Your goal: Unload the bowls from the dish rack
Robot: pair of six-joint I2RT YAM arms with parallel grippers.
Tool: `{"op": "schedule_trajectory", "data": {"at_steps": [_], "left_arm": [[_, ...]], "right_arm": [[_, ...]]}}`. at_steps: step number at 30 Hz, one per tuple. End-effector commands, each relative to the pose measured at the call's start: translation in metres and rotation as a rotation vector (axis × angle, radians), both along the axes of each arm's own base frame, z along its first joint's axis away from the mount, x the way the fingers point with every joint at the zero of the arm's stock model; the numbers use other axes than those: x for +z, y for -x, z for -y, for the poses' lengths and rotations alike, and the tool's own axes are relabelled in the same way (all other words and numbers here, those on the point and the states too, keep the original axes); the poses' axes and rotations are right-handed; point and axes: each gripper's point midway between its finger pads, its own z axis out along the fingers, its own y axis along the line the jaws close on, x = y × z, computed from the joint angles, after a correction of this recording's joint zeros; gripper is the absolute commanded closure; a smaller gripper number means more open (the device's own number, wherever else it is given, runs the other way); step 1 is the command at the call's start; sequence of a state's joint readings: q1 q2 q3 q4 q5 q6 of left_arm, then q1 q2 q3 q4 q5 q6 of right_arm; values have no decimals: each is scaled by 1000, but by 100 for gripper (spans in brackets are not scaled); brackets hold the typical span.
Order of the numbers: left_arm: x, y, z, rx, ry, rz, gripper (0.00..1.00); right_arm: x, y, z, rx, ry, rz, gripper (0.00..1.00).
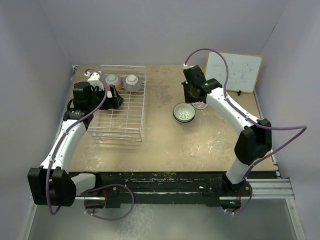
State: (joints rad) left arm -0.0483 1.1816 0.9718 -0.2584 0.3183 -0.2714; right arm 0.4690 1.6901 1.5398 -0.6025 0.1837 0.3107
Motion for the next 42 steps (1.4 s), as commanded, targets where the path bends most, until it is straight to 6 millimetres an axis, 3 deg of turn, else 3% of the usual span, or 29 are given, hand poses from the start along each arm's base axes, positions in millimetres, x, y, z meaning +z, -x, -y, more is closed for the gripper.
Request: {"op": "schedule_trajectory", "data": {"at_steps": [1, 10, 16, 25, 30, 42], "left_arm": [[16, -6, -9, 26, -59, 57, 2], [18, -4, -10, 34, -80, 62, 2], [17, -4, -10, 33, -83, 59, 2], [18, -4, -8, 23, -78, 60, 2], [18, -3, -6, 13, -77, 62, 2], [17, -3, -5, 8, -81, 59, 2]], "right_arm": [[11, 12, 7, 32, 220, 6, 100], [-17, 19, -23, 106, 350, -43, 100], [-31, 19, -31, 136, 366, -71, 100], [-49, 19, -40, 137, 330, -88, 100], [-50, 13, -59, 159, 247, -69, 100], [-72, 11, -59, 172, 280, -103, 100]]}}
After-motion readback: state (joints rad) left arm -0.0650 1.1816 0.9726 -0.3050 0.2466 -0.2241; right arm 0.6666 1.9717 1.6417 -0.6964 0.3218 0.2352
